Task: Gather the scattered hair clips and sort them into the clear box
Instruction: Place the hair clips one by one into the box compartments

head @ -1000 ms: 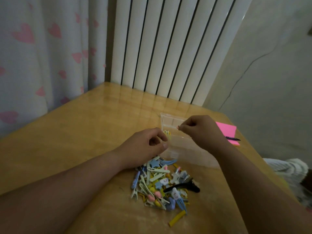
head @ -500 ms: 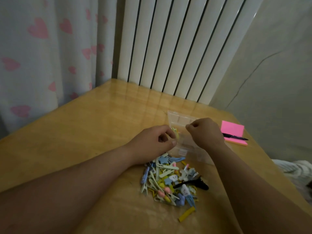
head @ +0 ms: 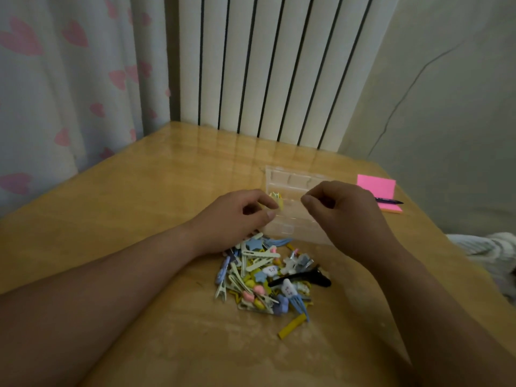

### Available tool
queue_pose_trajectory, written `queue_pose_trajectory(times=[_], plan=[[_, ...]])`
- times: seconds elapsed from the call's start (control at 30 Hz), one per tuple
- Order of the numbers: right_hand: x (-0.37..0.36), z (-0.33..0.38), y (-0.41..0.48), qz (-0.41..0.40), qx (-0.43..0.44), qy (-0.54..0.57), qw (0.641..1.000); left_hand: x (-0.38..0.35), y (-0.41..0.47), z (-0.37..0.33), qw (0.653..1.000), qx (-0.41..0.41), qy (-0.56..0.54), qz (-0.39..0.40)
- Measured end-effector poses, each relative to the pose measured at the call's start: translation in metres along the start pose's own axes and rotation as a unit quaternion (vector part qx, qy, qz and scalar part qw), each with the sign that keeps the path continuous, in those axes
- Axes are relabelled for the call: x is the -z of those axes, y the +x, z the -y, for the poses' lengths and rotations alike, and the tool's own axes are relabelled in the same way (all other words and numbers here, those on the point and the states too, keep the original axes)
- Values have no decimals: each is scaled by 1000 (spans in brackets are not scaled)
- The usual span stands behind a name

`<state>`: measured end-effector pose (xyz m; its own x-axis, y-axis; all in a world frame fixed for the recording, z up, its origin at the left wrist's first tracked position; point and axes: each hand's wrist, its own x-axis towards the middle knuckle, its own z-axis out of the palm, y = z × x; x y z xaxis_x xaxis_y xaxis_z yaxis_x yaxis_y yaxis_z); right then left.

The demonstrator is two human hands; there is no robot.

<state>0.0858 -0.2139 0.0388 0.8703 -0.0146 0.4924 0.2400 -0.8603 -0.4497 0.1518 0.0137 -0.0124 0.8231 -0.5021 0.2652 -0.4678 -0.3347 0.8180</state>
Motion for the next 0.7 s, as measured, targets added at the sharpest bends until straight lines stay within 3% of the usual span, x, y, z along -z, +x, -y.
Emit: queue_pose_trajectory(times=[0.1, 0.33, 0.47, 0.7], plan=[[3, 11, -1, 51, 38, -6, 998, 1, 2, 2, 1000, 4, -4, -6], [5, 33, -8, 285, 98, -49, 952, 0, 4, 5, 999, 16, -13, -25], [-2, 34, -9, 321, 122, -88, 935, 0, 5, 7, 999, 18, -7, -30], [2, 31, -7, 315, 106, -38, 942, 1, 4, 8, 1000, 15, -12, -23]])
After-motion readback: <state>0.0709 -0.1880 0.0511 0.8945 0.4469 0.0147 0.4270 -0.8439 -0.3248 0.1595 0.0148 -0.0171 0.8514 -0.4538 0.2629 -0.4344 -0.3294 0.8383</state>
